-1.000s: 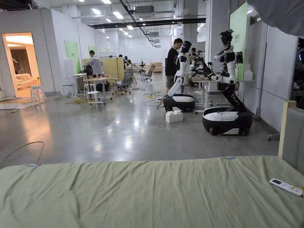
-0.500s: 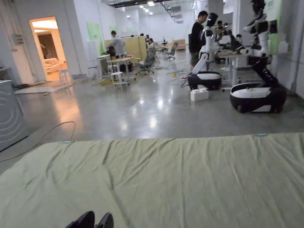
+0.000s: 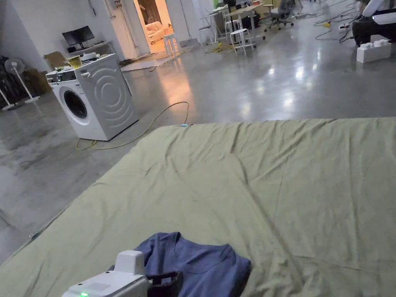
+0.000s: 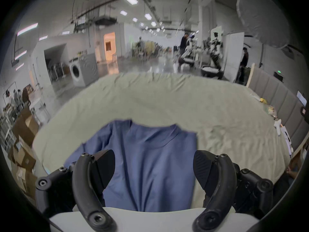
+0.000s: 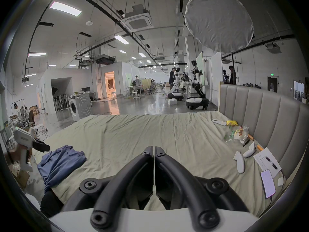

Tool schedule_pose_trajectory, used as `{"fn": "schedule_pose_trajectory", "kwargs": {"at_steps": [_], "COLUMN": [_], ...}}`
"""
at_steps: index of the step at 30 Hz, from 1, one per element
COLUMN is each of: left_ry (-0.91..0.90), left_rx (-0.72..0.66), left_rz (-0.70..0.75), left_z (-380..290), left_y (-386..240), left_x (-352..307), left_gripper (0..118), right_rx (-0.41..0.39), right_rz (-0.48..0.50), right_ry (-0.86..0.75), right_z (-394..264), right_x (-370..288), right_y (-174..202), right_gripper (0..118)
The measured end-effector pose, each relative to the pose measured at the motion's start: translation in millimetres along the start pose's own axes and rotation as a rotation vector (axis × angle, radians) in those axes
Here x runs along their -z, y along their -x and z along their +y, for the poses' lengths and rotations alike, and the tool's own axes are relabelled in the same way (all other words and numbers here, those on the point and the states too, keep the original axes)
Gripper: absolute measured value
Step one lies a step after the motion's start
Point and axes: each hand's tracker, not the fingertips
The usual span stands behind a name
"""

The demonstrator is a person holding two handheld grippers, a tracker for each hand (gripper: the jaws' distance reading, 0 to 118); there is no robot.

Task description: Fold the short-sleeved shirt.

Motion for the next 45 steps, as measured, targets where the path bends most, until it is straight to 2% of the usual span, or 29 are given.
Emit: {"fn": "schedule_pose_trajectory", "kwargs": {"at_steps": [2,7,9,11,12,14,15,17,18,20,22,25,28,32,37,41,45], "left_ry": [0.056,0.175,0.230,0.279,0.225,0.240,0.236,0.224,0.263,0.266,0.192,0.065,-0.036,-0.118,-0.111,0.031,0.208], "left_rx": [-0.036,-0.092,-0.082,-0.042,-0.049,-0.068,-0.069,-0.031,-0.054,-0.141,-0.249,-0.267,-0.219,-0.173,-0.037,0.044,0.072], "left_rz": [-0.025,0.043,0.014,0.064,0.051,0.072,0.058,0.101,0.063,0.075,0.030,-0.051,-0.164,-0.353,-0.646,-0.881,-0.990], "left_z": [-8.6,-25.0,-34.4,-45.0,-44.3,-39.5,-36.6,-31.9,-33.0,-28.4,-13.4,24.9,59.0,97.1,108.9,55.5,-30.5], "left_y": [13.0,32.9,32.6,27.6,24.8,20.8,20.6,20.2,23.9,29.7,36.8,26.3,-3.8,-81.8,-236.8,-369.7,-463.2], "left_x": [34.0,96.9,110.1,122.0,117.9,115.8,113.5,112.7,115.3,113.3,102.9,74.1,53.8,50.7,60.8,64.8,55.3], "left_gripper": [96,92,81,80,79,77,58,1,1,1,1,1,1,1,1,1,1], "right_rx": [0.002,0.000,-0.001,-0.011,-0.016,-0.024,-0.024,-0.021,-0.020,-0.021,-0.024,-0.026,-0.004,0.046,0.049,0.077,0.078], "right_rz": [-0.005,-0.034,-0.036,-0.047,-0.051,-0.054,-0.055,-0.049,-0.046,-0.046,-0.039,-0.029,-0.035,-0.045,-0.099,-0.157,-0.217], "right_ry": [0.026,0.088,0.105,0.126,0.133,0.144,0.150,0.166,0.173,0.177,0.170,0.166,0.150,0.129,0.107,0.107,0.122], "right_z": [-6.1,-15.2,-7.6,-9.6,-10.9,-13.6,-15.5,-19.2,-20.3,-21.6,-21.1,-21.6,-23.9,-25.6,-27.3,-32.4,-39.7], "right_x": [2.6,7.7,9.2,11.1,11.0,10.4,10.3,9.7,9.7,7.3,3.6,1.1,-3.8,-16.6,-40.9,-59.0,-76.4], "right_y": [-3.0,-8.0,-4.8,-5.1,-4.9,-5.1,-5.4,-6.3,-6.6,-7.3,-9.6,-16.3,-22.0,-28.8,-38.9,-50.9,-60.1], "right_gripper": [2,2,2,2,2,2,2,2,2,2,2,2,2,2,2,2,2]}}
